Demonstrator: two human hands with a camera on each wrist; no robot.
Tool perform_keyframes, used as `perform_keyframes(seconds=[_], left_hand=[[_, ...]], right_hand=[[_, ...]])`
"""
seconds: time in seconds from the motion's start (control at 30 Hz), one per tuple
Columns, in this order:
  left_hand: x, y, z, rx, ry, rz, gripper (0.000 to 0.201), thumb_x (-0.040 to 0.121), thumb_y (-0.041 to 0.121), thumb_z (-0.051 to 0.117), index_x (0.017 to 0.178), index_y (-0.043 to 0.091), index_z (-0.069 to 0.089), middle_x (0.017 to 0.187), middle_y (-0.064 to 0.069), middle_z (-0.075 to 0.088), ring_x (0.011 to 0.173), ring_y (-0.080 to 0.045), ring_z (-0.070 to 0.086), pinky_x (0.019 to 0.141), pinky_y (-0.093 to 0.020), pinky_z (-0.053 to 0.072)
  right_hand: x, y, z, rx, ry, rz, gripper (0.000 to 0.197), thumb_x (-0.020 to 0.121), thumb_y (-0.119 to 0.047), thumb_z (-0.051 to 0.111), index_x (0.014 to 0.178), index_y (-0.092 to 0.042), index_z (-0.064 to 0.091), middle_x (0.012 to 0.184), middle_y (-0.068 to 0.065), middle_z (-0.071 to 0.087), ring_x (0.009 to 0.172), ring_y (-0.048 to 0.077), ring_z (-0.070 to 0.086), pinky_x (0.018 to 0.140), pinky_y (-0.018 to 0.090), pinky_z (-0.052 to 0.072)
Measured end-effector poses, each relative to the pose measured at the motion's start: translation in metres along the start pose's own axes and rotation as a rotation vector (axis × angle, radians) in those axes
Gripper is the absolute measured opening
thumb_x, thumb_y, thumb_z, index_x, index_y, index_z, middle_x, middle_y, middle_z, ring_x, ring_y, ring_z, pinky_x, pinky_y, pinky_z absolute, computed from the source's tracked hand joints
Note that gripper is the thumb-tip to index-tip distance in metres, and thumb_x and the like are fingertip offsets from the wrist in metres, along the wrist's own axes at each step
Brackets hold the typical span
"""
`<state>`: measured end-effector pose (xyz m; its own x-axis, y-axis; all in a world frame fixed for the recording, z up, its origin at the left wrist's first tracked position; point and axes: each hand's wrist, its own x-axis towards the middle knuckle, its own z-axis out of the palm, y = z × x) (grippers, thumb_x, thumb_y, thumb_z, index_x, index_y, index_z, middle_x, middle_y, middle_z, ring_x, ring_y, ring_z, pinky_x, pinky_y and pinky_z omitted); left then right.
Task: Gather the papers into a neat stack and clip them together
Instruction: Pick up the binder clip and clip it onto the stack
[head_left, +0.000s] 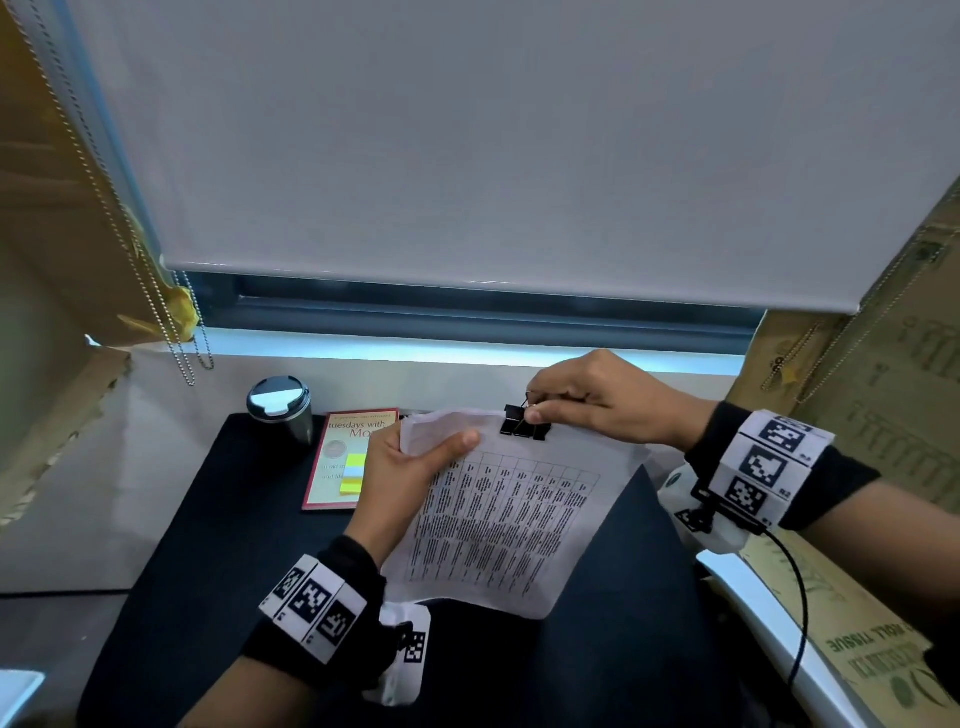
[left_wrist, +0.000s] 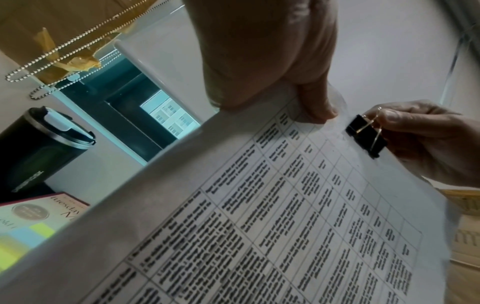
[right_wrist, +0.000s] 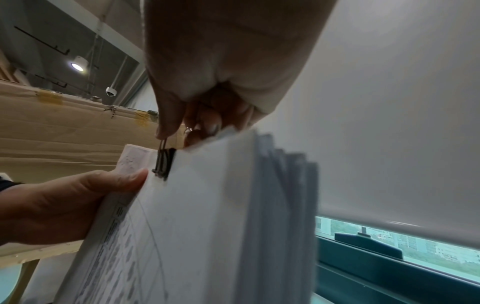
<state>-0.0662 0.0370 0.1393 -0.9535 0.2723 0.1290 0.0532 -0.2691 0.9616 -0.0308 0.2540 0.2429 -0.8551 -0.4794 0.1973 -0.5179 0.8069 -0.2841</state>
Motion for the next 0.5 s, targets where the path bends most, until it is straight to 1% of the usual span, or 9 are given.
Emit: perform_keyframes(seconds=[0.07, 0.13, 0.17, 0.27, 0.3, 0.37, 0.4, 0.43, 0.5], left_hand=[[0.000, -0.001, -0.001, 0.009, 0.004, 0.000, 0.020, 0.065, 0.017, 0.080, 0.083, 0.008, 0.074, 0.078, -0.005, 0.078, 0.073, -0.021, 0.075, 0.066, -0.031, 0.061], [-0.001, -0.001, -0.002, 0.008, 0.004, -0.001, 0.013, 0.070, 0.010, 0.079, 0.082, 0.008, 0.074, 0.076, -0.004, 0.078, 0.071, -0.019, 0.074, 0.064, -0.029, 0.060], [-0.002, -0.002, -0.003, 0.004, 0.001, 0.000, 0.011, 0.072, 0.007, 0.079, 0.081, 0.008, 0.073, 0.075, -0.003, 0.078, 0.070, -0.019, 0.074, 0.063, -0.028, 0.060], [-0.004, -0.002, -0.005, -0.005, 0.007, 0.005, 0.013, 0.072, 0.008, 0.078, 0.083, 0.004, 0.073, 0.074, -0.004, 0.077, 0.069, -0.019, 0.074, 0.062, -0.028, 0.060], [-0.004, -0.002, -0.006, -0.005, 0.004, 0.006, 0.015, 0.071, 0.010, 0.079, 0.083, 0.003, 0.073, 0.074, -0.004, 0.077, 0.069, -0.020, 0.073, 0.062, -0.029, 0.060], [-0.003, 0.001, -0.007, -0.010, -0.010, 0.013, 0.015, 0.072, 0.010, 0.078, 0.084, 0.004, 0.072, 0.074, -0.004, 0.077, 0.070, -0.019, 0.073, 0.063, -0.028, 0.060], [-0.002, 0.003, -0.008, -0.022, -0.009, 0.019, 0.016, 0.072, 0.010, 0.077, 0.086, 0.004, 0.072, 0.075, -0.003, 0.077, 0.072, -0.019, 0.073, 0.063, -0.027, 0.060], [-0.001, 0.005, -0.010, -0.038, -0.002, 0.029, 0.020, 0.072, 0.012, 0.077, 0.088, 0.003, 0.071, 0.077, -0.003, 0.076, 0.074, -0.019, 0.073, 0.064, -0.026, 0.059], [0.004, 0.011, -0.017, -0.076, 0.021, 0.044, 0.025, 0.067, 0.020, 0.079, 0.086, 0.007, 0.072, 0.081, -0.003, 0.076, 0.082, -0.021, 0.073, 0.071, -0.026, 0.059]], right_hand=[[0.002, -0.002, 0.002, -0.009, -0.010, -0.006, 0.031, 0.091, -0.039, 0.052, 0.088, -0.011, 0.064, 0.072, -0.004, 0.060, 0.061, 0.015, 0.050, 0.059, 0.030, 0.041], [0.002, -0.003, 0.001, -0.037, -0.033, 0.007, 0.041, 0.089, -0.048, 0.047, 0.092, -0.011, 0.064, 0.073, 0.002, 0.062, 0.061, 0.016, 0.050, 0.059, 0.032, 0.041], [0.002, -0.004, 0.001, -0.044, -0.043, 0.011, 0.044, 0.088, -0.051, 0.045, 0.093, -0.012, 0.064, 0.071, 0.003, 0.061, 0.059, 0.014, 0.048, 0.058, 0.032, 0.040], [0.001, -0.008, 0.002, -0.062, -0.071, 0.003, 0.044, 0.084, -0.057, 0.049, 0.096, -0.017, 0.064, 0.065, -0.005, 0.050, 0.056, 0.009, 0.043, 0.056, 0.029, 0.039], [0.001, -0.008, 0.001, -0.092, -0.085, 0.013, 0.046, 0.081, -0.061, 0.051, 0.098, -0.020, 0.063, 0.067, -0.006, 0.051, 0.060, 0.008, 0.045, 0.058, 0.028, 0.040], [-0.002, -0.004, -0.007, -0.150, -0.100, 0.075, 0.055, 0.070, -0.070, 0.056, 0.105, -0.028, 0.062, 0.079, -0.011, 0.059, 0.076, 0.008, 0.050, 0.069, 0.025, 0.041], [-0.008, 0.001, -0.013, -0.110, -0.098, 0.138, 0.060, 0.064, -0.070, 0.062, 0.108, -0.030, 0.061, 0.088, -0.014, 0.063, 0.085, 0.008, 0.053, 0.074, 0.023, 0.041], [-0.017, 0.006, -0.019, 0.009, -0.090, 0.219, 0.064, 0.059, -0.066, 0.069, 0.111, -0.031, 0.060, 0.097, -0.014, 0.065, 0.093, 0.007, 0.056, 0.078, 0.021, 0.040], [-0.040, 0.012, -0.022, 0.384, -0.063, 0.332, 0.069, 0.058, -0.043, 0.082, 0.120, -0.029, 0.054, 0.115, -0.007, 0.064, 0.107, 0.006, 0.059, 0.085, 0.020, 0.043]])
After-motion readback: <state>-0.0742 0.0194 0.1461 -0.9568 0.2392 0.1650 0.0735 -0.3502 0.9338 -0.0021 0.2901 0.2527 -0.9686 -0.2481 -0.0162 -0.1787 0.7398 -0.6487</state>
